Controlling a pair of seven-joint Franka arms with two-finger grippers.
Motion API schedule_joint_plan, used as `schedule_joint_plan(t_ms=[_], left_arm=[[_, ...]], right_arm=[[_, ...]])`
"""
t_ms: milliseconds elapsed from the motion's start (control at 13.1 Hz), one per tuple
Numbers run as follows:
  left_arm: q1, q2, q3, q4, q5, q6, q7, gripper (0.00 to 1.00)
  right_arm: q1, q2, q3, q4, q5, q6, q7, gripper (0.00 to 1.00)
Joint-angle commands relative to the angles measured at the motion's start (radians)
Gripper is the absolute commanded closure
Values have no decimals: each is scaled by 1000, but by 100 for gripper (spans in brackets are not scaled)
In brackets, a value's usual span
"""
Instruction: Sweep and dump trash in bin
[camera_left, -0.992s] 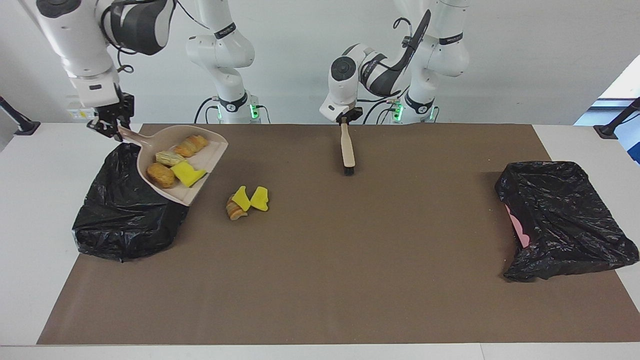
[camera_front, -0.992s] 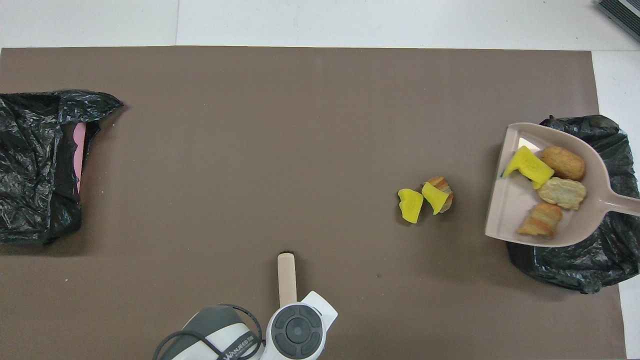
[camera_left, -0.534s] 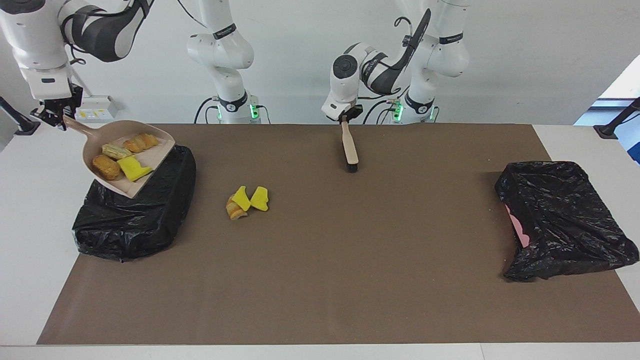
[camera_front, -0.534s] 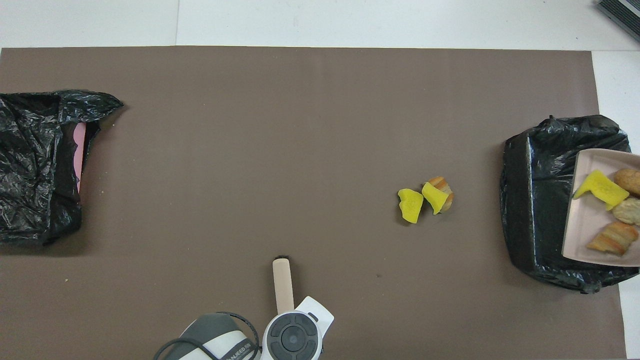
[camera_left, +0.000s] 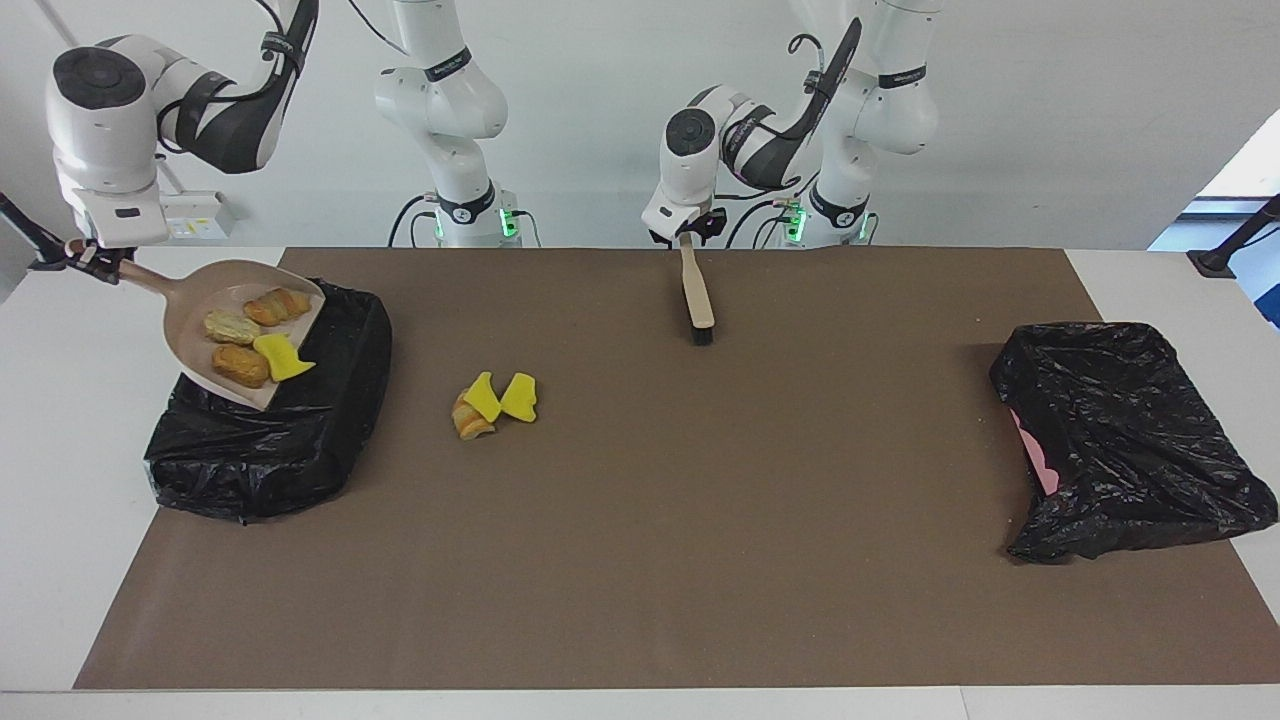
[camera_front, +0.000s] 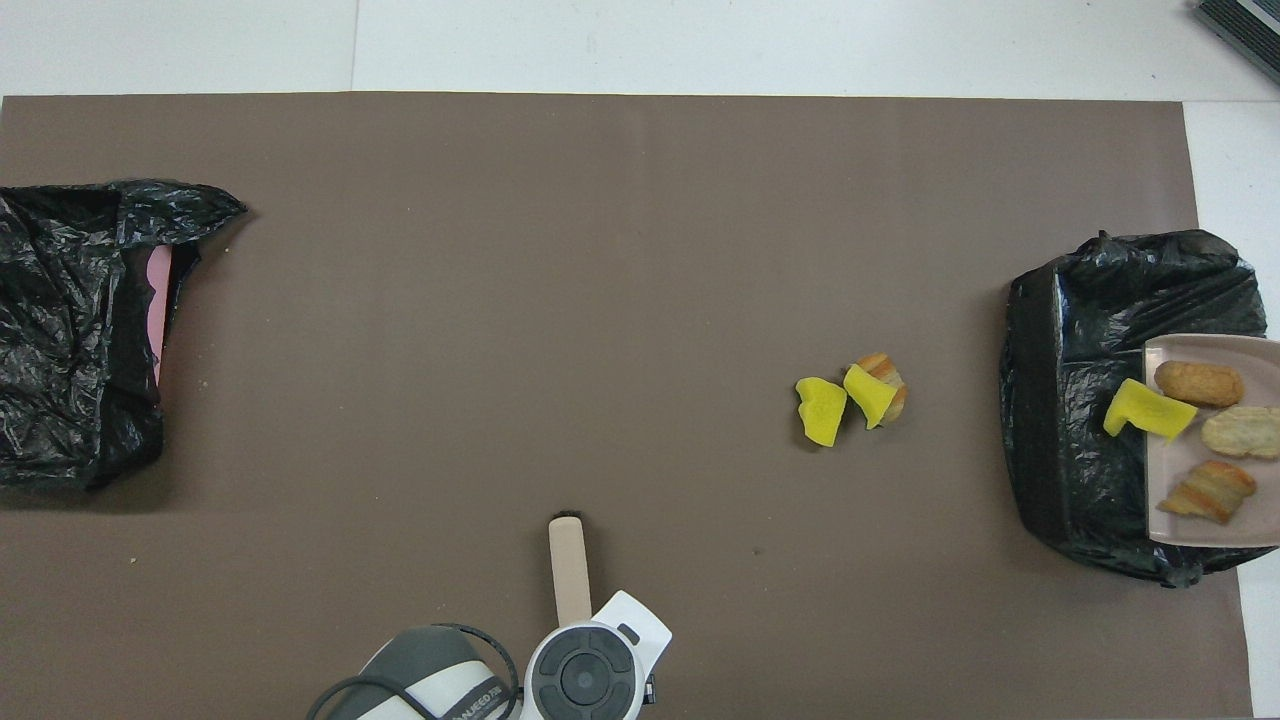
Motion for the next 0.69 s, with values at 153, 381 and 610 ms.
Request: schedule_joint_plan(t_ms=[153, 381, 610], left_arm=[[93, 42, 22, 166, 158, -22, 113, 0], [207, 114, 27, 364, 201, -111, 184, 0], [332, 139, 27, 545, 210, -197, 319, 0]], right_arm=[[0, -25, 13, -38, -70, 93, -137, 100], [10, -28, 13, -36, -102, 120, -152, 100], [11, -29, 18, -24, -139, 127, -143, 100]])
